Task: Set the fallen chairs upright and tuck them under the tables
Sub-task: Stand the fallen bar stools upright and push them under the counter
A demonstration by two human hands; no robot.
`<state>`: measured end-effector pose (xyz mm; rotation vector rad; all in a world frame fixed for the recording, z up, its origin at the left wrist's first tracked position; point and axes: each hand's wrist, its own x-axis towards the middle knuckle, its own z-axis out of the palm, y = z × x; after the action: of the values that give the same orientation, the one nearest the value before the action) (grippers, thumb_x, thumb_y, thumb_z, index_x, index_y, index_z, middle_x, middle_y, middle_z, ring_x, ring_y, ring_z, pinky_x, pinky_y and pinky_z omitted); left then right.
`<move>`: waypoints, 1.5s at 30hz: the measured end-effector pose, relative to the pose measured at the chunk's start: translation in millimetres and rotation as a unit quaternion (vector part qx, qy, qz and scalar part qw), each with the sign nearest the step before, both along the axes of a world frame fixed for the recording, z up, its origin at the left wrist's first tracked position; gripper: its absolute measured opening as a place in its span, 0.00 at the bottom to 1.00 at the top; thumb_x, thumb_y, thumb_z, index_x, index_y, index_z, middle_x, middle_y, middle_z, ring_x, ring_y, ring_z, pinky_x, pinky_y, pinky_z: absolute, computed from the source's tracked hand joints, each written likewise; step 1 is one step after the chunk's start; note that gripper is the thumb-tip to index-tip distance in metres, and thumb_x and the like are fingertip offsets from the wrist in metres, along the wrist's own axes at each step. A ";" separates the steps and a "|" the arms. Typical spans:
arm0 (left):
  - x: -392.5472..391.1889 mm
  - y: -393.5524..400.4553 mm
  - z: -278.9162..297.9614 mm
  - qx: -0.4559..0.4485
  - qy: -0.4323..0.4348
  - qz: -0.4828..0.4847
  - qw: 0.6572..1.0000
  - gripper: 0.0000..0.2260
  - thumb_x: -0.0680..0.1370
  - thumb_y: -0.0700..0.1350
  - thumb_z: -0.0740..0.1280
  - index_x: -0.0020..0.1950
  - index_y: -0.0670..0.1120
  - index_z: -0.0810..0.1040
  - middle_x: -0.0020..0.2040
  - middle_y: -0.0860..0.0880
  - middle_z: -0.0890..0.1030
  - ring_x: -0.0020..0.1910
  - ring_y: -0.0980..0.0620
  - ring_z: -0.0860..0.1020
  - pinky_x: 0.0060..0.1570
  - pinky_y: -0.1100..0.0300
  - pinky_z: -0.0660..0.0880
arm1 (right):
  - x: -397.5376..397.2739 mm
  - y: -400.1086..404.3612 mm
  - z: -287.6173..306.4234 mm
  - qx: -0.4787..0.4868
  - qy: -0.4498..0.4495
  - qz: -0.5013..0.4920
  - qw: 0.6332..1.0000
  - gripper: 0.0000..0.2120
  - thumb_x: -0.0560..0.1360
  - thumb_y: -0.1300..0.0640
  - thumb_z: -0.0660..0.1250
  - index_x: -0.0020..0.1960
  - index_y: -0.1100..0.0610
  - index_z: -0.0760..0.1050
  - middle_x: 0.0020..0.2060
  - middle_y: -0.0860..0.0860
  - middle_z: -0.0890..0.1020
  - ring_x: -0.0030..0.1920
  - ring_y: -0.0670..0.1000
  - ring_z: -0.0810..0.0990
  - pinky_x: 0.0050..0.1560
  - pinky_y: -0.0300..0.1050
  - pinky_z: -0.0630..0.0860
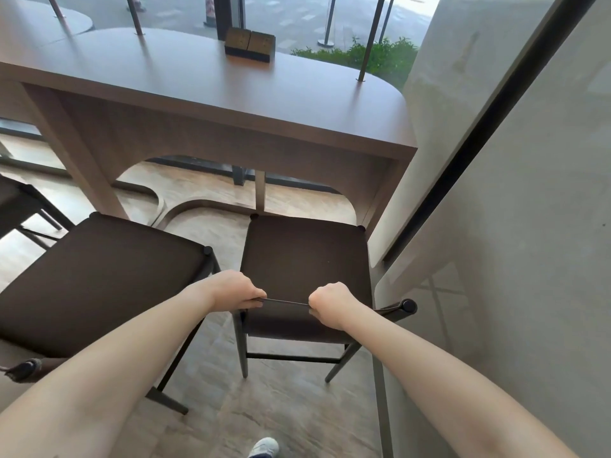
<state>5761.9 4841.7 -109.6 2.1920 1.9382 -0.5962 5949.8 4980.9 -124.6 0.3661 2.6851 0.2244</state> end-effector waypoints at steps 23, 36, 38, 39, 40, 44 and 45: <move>-48.3 -2.2 -3.2 0.004 -0.033 0.001 0.999 0.17 0.83 0.57 0.53 0.63 0.51 0.74 0.48 0.46 0.82 0.48 0.45 0.79 0.45 0.55 0.73 | -34.6 -11.4 10.1 -0.012 0.008 -0.036 0.999 0.14 0.82 0.52 0.56 0.53 0.59 0.78 0.48 0.55 0.82 0.48 0.59 0.81 0.44 0.46 0.70; -22.6 9.1 -7.2 0.021 -0.001 0.081 0.996 0.19 0.80 0.60 0.56 0.47 0.48 0.79 0.40 0.51 0.78 0.44 0.49 0.79 0.36 0.59 0.68 | 72.5 28.8 4.9 0.016 0.052 -0.186 0.981 0.08 0.77 0.57 0.59 0.50 0.56 0.77 0.48 0.54 0.82 0.53 0.57 0.77 0.53 0.48 0.72; -23.4 10.3 -12.0 0.026 0.028 0.060 0.997 0.22 0.81 0.62 0.53 0.48 0.49 0.79 0.44 0.51 0.81 0.46 0.49 0.80 0.36 0.59 0.68 | 82.4 39.0 3.8 0.047 0.016 -0.201 0.978 0.08 0.77 0.54 0.61 0.51 0.54 0.77 0.50 0.52 0.81 0.55 0.57 0.74 0.56 0.50 0.69; -25.0 9.7 -13.9 0.030 0.039 0.052 0.997 0.22 0.81 0.62 0.52 0.48 0.49 0.79 0.45 0.51 0.82 0.46 0.48 0.81 0.37 0.58 0.69 | 85.7 44.0 2.7 0.046 0.012 -0.217 0.975 0.08 0.77 0.53 0.62 0.53 0.54 0.77 0.52 0.51 0.79 0.55 0.57 0.74 0.53 0.49 0.70; -26.4 9.2 -15.4 0.032 0.046 0.046 0.997 0.23 0.81 0.63 0.51 0.48 0.50 0.79 0.45 0.51 0.82 0.46 0.48 0.81 0.37 0.58 0.69 | 87.7 49.1 2.0 0.039 0.007 -0.227 0.973 0.09 0.77 0.53 0.63 0.54 0.55 0.77 0.53 0.52 0.78 0.54 0.57 0.75 0.49 0.48 0.71; -27.7 8.4 -18.1 0.048 0.059 0.034 0.997 0.23 0.81 0.62 0.49 0.50 0.50 0.79 0.46 0.49 0.82 0.46 0.47 0.80 0.37 0.58 0.67 | 87.1 66.5 2.8 0.043 -0.045 -0.146 0.987 0.13 0.79 0.50 0.61 0.51 0.58 0.78 0.51 0.54 0.80 0.50 0.58 0.81 0.40 0.44 0.69; -27.3 8.9 -17.8 0.050 0.060 0.033 0.996 0.23 0.82 0.62 0.49 0.50 0.50 0.79 0.46 0.50 0.82 0.46 0.47 0.81 0.37 0.58 0.67 | 86.4 69.9 4.2 0.042 -0.055 -0.123 0.990 0.15 0.79 0.49 0.60 0.51 0.59 0.78 0.50 0.54 0.81 0.49 0.58 0.81 0.39 0.43 0.68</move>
<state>5734.7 4850.6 -127.3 2.1862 2.1353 -0.6486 6036.3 5050.9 -120.4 0.6861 2.4984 0.2754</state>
